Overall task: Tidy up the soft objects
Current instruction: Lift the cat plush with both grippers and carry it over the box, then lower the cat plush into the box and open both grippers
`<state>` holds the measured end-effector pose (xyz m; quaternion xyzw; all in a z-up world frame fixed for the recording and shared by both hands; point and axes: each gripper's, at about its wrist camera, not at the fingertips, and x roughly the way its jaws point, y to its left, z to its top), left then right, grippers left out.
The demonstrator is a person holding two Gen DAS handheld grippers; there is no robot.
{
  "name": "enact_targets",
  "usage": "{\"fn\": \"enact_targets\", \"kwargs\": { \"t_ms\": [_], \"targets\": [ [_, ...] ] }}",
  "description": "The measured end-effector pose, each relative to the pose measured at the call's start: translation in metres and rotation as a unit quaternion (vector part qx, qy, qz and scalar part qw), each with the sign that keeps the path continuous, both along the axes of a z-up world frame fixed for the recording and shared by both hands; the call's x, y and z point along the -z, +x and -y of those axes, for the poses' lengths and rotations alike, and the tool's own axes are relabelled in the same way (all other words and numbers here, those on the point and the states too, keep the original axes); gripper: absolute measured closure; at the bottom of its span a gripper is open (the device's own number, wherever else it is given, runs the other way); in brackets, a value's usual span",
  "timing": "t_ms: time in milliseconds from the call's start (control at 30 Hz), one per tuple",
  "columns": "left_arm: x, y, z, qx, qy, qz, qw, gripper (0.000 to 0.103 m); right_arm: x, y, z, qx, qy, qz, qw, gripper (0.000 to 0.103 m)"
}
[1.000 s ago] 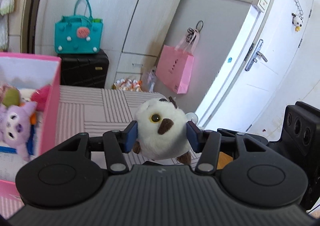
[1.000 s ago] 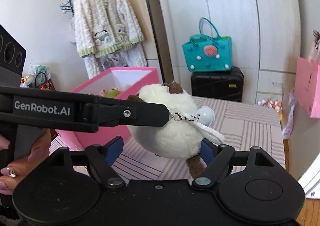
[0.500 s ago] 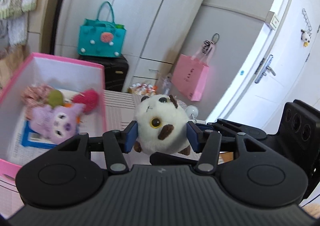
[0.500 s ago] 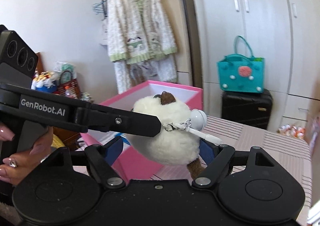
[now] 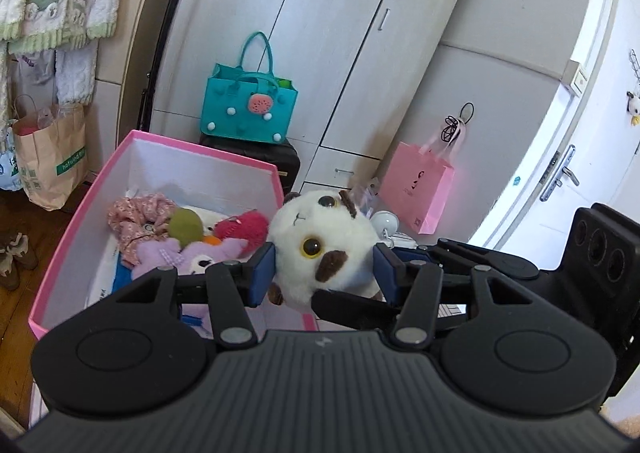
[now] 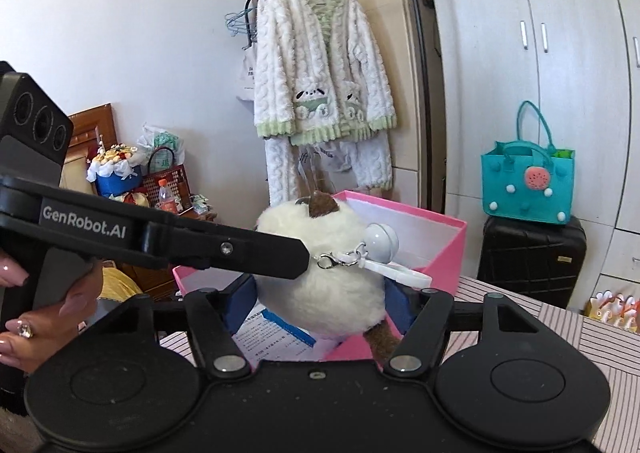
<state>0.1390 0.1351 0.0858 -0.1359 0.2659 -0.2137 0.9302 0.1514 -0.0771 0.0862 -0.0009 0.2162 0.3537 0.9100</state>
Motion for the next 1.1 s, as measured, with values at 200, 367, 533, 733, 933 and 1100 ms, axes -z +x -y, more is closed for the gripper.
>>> {"fn": "enact_targets", "kwargs": {
  "t_ms": [200, 367, 533, 733, 933, 1100],
  "targets": [
    [-0.006, 0.017, -0.011, -0.023, 0.018, 0.012, 0.9995, 0.050, -0.005, 0.023, -0.010, -0.018, 0.013, -0.030, 0.999, 0.027],
    [-0.003, 0.042, -0.026, -0.051, 0.025, 0.006, 0.9983, 0.050, 0.002, 0.062, -0.009, -0.082, 0.083, -0.097, 0.988, 0.023],
    [0.007, 0.063, -0.035, -0.062, 0.037, -0.016, 0.9973, 0.058, 0.007, 0.071, -0.019, -0.093, 0.076, -0.083, 0.989, 0.046],
    [0.016, 0.076, -0.043, -0.071, 0.023, -0.045, 0.9962, 0.068, 0.007, 0.078, -0.044, -0.088, 0.032, -0.076, 0.993, 0.054],
    [0.017, 0.069, -0.041, -0.071, 0.082, -0.065, 0.9919, 0.068, 0.016, 0.083, -0.034, -0.061, 0.017, -0.112, 0.992, 0.054],
    [0.001, 0.054, -0.029, -0.057, 0.144, -0.066, 0.9857, 0.057, 0.005, 0.074, -0.021, -0.046, 0.006, -0.123, 0.991, 0.052]
  ]
}}
